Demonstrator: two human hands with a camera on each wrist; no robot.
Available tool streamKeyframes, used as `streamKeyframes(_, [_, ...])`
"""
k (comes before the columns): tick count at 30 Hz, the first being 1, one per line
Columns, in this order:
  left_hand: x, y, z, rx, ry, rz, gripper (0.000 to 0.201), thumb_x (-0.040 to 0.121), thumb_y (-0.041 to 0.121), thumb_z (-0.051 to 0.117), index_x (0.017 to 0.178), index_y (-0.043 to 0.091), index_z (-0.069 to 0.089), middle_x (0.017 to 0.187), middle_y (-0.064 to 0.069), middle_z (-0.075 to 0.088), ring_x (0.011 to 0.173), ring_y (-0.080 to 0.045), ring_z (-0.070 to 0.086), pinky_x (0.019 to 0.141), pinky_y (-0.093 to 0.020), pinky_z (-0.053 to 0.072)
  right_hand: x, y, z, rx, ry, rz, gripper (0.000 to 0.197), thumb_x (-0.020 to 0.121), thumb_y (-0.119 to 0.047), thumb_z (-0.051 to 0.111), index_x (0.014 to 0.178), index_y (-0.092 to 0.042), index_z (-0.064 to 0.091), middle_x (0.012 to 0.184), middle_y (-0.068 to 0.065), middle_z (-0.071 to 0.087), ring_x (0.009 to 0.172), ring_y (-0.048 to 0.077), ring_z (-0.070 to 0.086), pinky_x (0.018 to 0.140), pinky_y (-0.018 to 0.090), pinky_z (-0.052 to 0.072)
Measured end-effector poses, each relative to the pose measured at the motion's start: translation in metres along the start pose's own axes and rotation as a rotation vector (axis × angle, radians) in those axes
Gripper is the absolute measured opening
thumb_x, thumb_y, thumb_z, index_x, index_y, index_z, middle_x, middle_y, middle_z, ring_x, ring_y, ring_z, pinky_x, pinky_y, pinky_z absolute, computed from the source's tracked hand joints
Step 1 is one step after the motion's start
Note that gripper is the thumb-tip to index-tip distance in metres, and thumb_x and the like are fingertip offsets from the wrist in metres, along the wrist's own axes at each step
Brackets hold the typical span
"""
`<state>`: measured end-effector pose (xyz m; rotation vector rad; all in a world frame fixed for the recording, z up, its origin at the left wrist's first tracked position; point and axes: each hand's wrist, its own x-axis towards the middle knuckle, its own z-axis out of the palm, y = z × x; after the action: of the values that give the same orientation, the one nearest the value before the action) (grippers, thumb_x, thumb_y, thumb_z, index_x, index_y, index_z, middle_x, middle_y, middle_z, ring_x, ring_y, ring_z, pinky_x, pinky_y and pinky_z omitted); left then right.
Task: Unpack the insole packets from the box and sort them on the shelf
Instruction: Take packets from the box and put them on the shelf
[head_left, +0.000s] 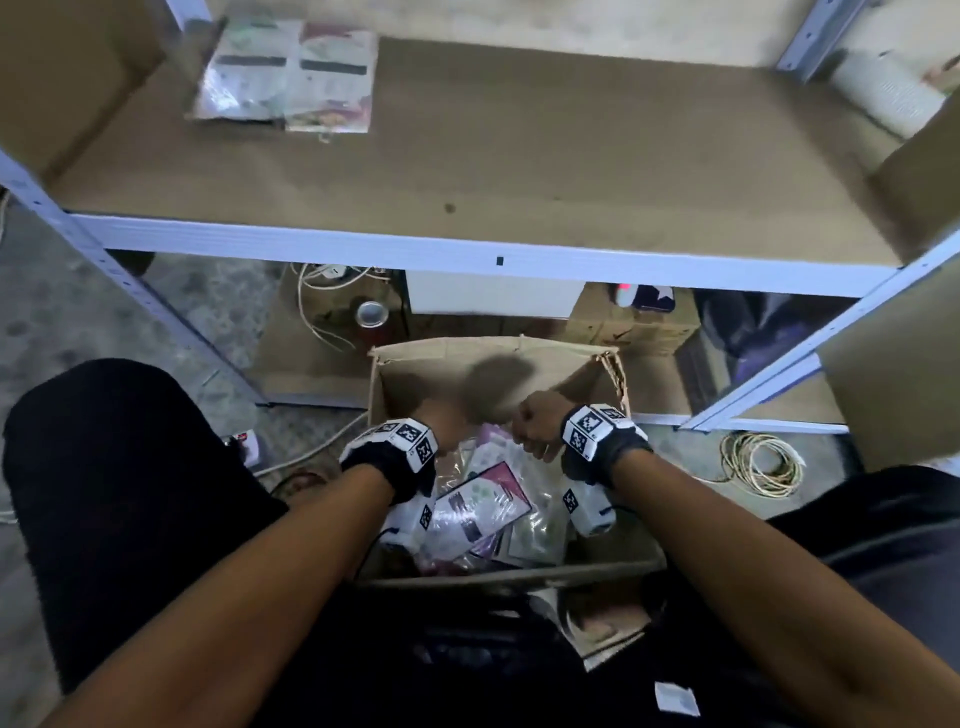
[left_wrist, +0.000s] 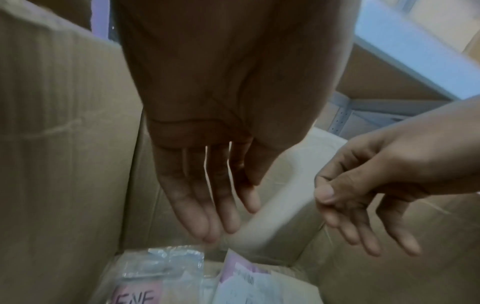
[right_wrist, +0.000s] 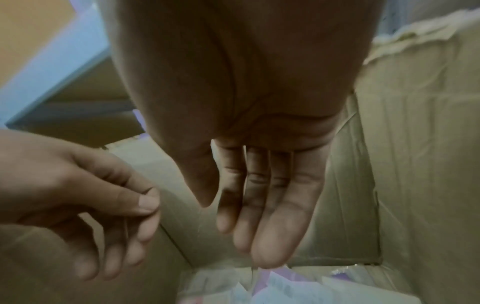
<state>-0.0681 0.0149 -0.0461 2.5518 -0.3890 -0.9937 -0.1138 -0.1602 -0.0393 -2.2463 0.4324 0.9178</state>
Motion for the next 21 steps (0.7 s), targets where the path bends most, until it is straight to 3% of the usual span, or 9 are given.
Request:
streamKeyframes(2, [0.011, -0.006, 0.01, 0.066, -0.016, -0.046, 0.032, 0.098, 0.018, 0.05, 0.115, -0.001, 0.069, 0.121, -0.019, 0.067, 0.114, -0.036, 0.062, 0.098, -0.039, 0.05, 0.017, -0.001, 0.007, -0.099, -0.005, -0.019, 0.016, 0.095, -0.015, 0.058, 0.094, -0.001, 0.067, 0.08, 0.015, 0.069, 0.065, 0.027, 0.065, 0.069, 0.039, 0.061])
streamKeyframes(5, [0.022, -0.017, 0.023, 0.175, -0.031, -0.103, 0.032, 0.097, 0.018, 0.05, 0.117, 0.002, 0.069, 0.127, -0.018, 0.065, 0.12, -0.033, 0.06, 0.102, -0.039, 0.048, 0.036, -0.004, 0.021, -0.238, -0.006, -0.084, 0.009, 0.092, -0.015, 0.063, 0.087, -0.01, 0.068, 0.093, 0.015, 0.07, 0.072, 0.024, 0.068, 0.057, 0.02, 0.054])
streamKeyframes(6, [0.026, -0.022, 0.027, 0.194, -0.031, -0.113, 0.031, 0.097, 0.019, 0.051, 0.117, 0.002, 0.068, 0.129, -0.018, 0.063, 0.122, -0.032, 0.058, 0.103, -0.038, 0.047, 0.043, -0.003, 0.027, -0.285, -0.011, -0.096, 0.01, 0.091, -0.015, 0.063, 0.095, -0.008, 0.07, 0.102, 0.016, 0.07, 0.086, 0.027, 0.069, 0.059, 0.021, 0.051])
streamKeyframes(8, [0.033, -0.031, 0.033, 0.219, -0.051, -0.119, 0.034, 0.099, 0.02, 0.052, 0.124, -0.001, 0.062, 0.137, -0.02, 0.056, 0.128, -0.033, 0.053, 0.107, -0.037, 0.041, 0.056, 0.0, 0.037, -0.357, -0.027, -0.108, 0.021, 0.089, -0.017, 0.065, 0.107, -0.009, 0.071, 0.113, 0.013, 0.069, 0.106, 0.03, 0.067, 0.079, 0.028, 0.054])
streamKeyframes(10, [0.039, -0.036, 0.037, 0.212, -0.072, -0.174, 0.037, 0.101, 0.019, 0.048, 0.129, -0.003, 0.058, 0.139, -0.021, 0.053, 0.129, -0.033, 0.051, 0.108, -0.037, 0.039, 0.065, 0.0, 0.048, -0.414, -0.061, -0.152, 0.02, 0.087, -0.019, 0.069, 0.106, -0.015, 0.074, 0.116, 0.009, 0.07, 0.108, 0.028, 0.067, 0.092, 0.033, 0.054])
streamKeyframes(13, [0.045, -0.042, 0.044, 0.26, -0.045, -0.202, 0.042, 0.104, 0.024, 0.04, 0.14, 0.004, 0.048, 0.147, -0.018, 0.046, 0.135, -0.031, 0.044, 0.111, -0.036, 0.031, 0.075, -0.003, 0.069, -0.444, -0.097, -0.205, 0.027, 0.089, -0.019, 0.066, 0.116, -0.017, 0.071, 0.125, 0.009, 0.065, 0.118, 0.029, 0.06, 0.104, 0.034, 0.046])
streamKeyframes(16, [0.05, -0.048, 0.047, 0.248, -0.012, -0.226, 0.047, 0.104, 0.026, 0.04, 0.146, 0.006, 0.039, 0.153, -0.017, 0.037, 0.14, -0.032, 0.036, 0.114, -0.035, 0.025, 0.083, -0.003, 0.087, -0.476, -0.206, -0.262, 0.035, 0.091, -0.008, 0.06, 0.126, -0.008, 0.064, 0.129, 0.016, 0.062, 0.122, 0.032, 0.058, 0.105, 0.04, 0.045])
streamKeyframes(21, [0.054, -0.053, 0.047, 0.234, -0.103, -0.275, 0.061, 0.102, 0.03, 0.04, 0.154, 0.005, 0.019, 0.159, -0.022, 0.023, 0.144, -0.039, 0.026, 0.118, -0.044, 0.025, 0.093, -0.001, 0.107, -0.558, -0.243, -0.283, 0.047, 0.097, -0.004, 0.048, 0.142, -0.017, 0.05, 0.146, 0.012, 0.045, 0.129, 0.036, 0.051, 0.101, 0.047, 0.047])
